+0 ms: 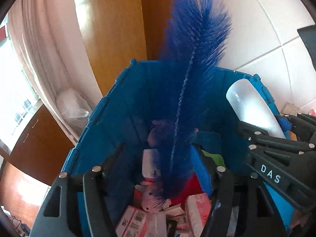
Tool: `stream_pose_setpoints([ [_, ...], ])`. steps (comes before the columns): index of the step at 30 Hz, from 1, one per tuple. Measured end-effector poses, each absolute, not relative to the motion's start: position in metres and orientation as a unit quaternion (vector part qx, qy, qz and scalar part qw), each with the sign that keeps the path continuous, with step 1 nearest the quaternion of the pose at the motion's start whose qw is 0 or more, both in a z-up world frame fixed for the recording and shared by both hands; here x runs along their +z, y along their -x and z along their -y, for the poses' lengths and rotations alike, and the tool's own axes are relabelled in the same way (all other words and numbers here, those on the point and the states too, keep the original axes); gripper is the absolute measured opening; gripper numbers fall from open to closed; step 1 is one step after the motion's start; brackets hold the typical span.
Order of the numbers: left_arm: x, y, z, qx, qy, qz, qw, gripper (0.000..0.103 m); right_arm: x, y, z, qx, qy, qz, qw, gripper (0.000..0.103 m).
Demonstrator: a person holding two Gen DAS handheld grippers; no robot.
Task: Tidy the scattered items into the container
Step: 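Open both tools to drop the duster and paper roll into the crate, then move both tools back toward the pile on the bed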
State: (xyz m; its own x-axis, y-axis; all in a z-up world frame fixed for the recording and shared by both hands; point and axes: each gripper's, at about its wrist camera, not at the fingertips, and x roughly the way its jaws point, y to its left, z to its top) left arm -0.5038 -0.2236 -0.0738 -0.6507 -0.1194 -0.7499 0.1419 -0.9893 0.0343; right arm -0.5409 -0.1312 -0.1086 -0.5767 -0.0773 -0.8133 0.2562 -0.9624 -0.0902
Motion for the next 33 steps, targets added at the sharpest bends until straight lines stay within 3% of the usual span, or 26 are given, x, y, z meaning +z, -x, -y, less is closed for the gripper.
stream_pose_setpoints([
  [20,-0.114,0.493,0.245,-0.886,-0.46,-0.02,0.051,0.066,-0.152,0.559,0.129,-0.859,-0.501,-0.071,0.078,0.045],
  [33,-0.103,0.481,0.236,-0.89,-0.453,-0.018,0.051,0.066,-0.135,0.536,0.127,-0.864,-0.489,-0.105,0.057,0.048],
])
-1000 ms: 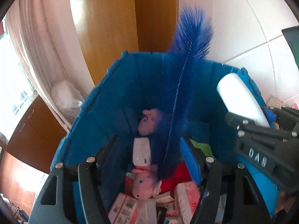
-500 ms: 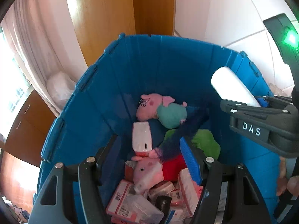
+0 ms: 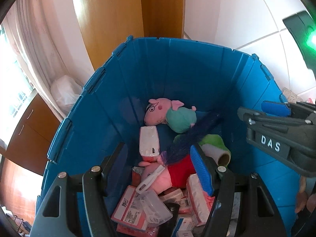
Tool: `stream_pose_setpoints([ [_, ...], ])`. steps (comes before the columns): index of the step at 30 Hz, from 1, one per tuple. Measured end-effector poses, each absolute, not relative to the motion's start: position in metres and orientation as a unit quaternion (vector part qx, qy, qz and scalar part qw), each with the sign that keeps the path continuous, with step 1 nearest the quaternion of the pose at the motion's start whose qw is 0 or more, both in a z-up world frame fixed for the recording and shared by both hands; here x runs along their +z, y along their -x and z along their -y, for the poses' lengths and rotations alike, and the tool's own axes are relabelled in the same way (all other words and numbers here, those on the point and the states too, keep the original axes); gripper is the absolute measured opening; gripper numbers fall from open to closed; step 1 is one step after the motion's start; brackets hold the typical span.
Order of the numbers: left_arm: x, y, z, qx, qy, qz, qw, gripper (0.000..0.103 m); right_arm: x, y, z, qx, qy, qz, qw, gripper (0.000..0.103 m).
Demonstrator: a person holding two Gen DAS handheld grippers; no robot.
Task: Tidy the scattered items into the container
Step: 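Move both tools back toward the pile on the bed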
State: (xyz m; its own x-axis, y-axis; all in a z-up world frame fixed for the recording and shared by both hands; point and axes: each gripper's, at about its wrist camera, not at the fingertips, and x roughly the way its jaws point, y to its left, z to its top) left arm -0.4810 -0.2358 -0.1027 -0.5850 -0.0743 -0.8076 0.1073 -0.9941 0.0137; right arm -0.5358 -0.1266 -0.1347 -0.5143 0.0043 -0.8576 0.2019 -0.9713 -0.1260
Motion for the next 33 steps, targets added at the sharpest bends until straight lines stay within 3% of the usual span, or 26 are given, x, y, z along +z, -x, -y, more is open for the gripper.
stream_pose_setpoints([
  [19,-0.06,0.433,0.166,-0.904,-0.424,-0.01,0.054,0.066,-0.089,0.474,0.043,-0.881,-0.463,-0.092,0.038,0.052],
  [30,0.003,0.345,0.051,-0.947,-0.319,-0.033,0.032,0.066,-0.049,0.385,-0.091,-0.914,-0.391,-0.07,0.078,0.06],
  [31,0.006,0.334,0.037,-0.952,-0.303,-0.036,0.028,0.07,-0.049,0.372,-0.109,-0.92,-0.378,-0.07,0.08,0.06],
  [32,0.008,0.322,0.022,-0.957,-0.286,-0.039,0.023,0.087,-0.05,0.358,-0.128,-0.924,-0.367,-0.068,0.083,0.061],
  [33,0.009,0.308,0.006,-0.963,-0.267,-0.044,0.019,0.095,-0.052,0.343,-0.15,-0.929,-0.355,-0.066,0.085,0.062],
])
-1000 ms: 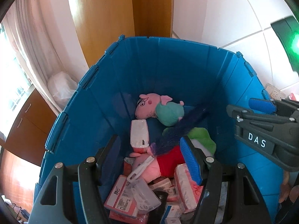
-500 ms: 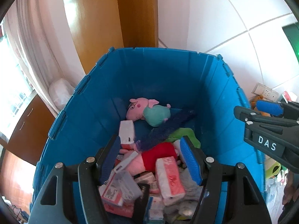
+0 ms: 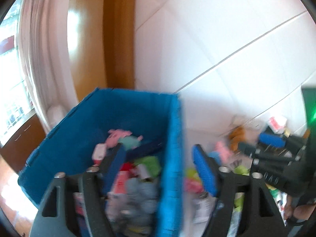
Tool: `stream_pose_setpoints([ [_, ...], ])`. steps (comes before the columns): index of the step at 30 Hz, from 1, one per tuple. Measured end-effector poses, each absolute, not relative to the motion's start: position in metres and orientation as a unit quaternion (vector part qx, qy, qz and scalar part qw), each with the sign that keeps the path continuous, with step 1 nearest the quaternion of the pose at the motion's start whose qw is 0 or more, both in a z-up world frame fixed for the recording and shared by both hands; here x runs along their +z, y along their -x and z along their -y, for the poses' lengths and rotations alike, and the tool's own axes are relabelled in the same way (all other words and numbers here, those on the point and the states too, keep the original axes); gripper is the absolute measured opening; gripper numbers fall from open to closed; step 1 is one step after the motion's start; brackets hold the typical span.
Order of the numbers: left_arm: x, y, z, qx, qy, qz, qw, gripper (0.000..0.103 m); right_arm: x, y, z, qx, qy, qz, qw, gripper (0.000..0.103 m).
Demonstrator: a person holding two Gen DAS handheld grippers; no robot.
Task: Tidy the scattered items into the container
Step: 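Move both tools back toward the pile on the bed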
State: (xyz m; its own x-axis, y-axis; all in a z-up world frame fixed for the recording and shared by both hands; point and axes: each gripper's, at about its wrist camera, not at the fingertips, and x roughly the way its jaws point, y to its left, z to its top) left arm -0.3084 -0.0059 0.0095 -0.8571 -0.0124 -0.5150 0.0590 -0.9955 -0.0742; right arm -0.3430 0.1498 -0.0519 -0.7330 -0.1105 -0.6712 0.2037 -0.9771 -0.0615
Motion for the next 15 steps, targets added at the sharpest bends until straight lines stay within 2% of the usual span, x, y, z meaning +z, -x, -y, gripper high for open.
stream_pose_setpoints([
  [1,0.009,0.295,-0.009,-0.967,-0.248,-0.051,0.016,0.103,-0.055,0.329,-0.17,-0.933,-0.345,-0.062,0.086,0.064],
  [4,-0.005,0.26,-0.055,-0.975,-0.216,-0.058,0.007,0.103,-0.072,0.287,-0.236,-0.943,-0.321,-0.047,0.078,0.07],
  [9,-0.05,0.223,-0.124,-0.975,-0.221,-0.016,-0.006,0.103,-0.122,0.219,-0.353,-0.95,-0.31,0.014,0.024,0.07],
  [15,-0.123,0.208,-0.169,-0.96,-0.277,0.017,-0.034,0.103,-0.185,0.156,-0.438,-0.94,-0.331,0.055,-0.061,0.07],
])
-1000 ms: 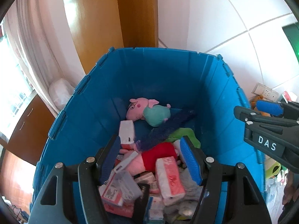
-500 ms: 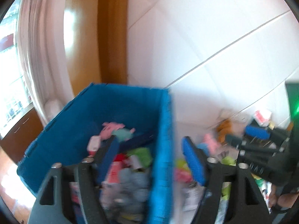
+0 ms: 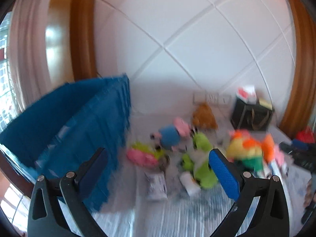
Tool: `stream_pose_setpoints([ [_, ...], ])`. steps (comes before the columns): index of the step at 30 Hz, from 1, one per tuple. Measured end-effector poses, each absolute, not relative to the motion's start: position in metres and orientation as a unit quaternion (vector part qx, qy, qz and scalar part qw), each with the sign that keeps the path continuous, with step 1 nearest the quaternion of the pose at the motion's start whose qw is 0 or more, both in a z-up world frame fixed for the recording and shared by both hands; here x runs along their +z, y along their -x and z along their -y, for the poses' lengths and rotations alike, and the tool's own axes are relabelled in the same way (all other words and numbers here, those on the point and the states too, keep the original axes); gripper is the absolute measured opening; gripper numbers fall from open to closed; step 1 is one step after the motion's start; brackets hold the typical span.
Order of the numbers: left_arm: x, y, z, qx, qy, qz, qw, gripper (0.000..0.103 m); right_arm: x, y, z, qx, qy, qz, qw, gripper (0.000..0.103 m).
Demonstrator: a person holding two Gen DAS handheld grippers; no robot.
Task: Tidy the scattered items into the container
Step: 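Move both tools back toward the pile on the bed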
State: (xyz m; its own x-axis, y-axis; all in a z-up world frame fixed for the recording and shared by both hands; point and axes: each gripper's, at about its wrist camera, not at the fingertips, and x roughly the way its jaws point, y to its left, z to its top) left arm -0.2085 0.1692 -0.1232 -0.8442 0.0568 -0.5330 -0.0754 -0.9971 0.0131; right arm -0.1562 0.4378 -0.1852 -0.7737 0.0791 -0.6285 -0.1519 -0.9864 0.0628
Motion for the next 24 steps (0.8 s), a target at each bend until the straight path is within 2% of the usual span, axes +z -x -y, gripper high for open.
stream_pose_setpoints([
  [5,-0.188,0.228,-0.166,0.937,0.347,-0.004,0.043,0.103,-0.236,0.123,-0.478,0.915,0.376,-0.107,0.1,0.068],
  [7,-0.212,0.234,-0.163,0.927,0.372,0.003,0.04,0.103,-0.253,0.122,-0.468,0.908,0.397,-0.093,0.097,0.058],
  [10,-0.241,0.24,-0.158,0.918,0.395,-0.007,0.025,0.1,-0.277,0.132,-0.444,0.903,0.415,-0.093,0.062,0.047],
  [12,-0.256,0.242,-0.154,0.913,0.409,-0.006,0.016,0.099,-0.295,0.142,-0.428,0.899,0.426,-0.097,0.037,0.046],
  [15,-0.273,0.244,-0.147,0.906,0.424,-0.001,0.005,0.098,-0.319,0.162,-0.395,0.889,0.446,-0.099,-0.016,0.038],
  [19,-0.297,0.252,-0.138,0.9,0.435,-0.006,-0.013,0.098,-0.336,0.187,-0.348,0.886,0.45,-0.079,-0.073,0.038],
  [24,-0.322,0.271,-0.129,0.891,0.454,0.002,-0.016,0.098,-0.354,0.222,-0.317,0.881,0.457,-0.072,-0.098,0.038],
])
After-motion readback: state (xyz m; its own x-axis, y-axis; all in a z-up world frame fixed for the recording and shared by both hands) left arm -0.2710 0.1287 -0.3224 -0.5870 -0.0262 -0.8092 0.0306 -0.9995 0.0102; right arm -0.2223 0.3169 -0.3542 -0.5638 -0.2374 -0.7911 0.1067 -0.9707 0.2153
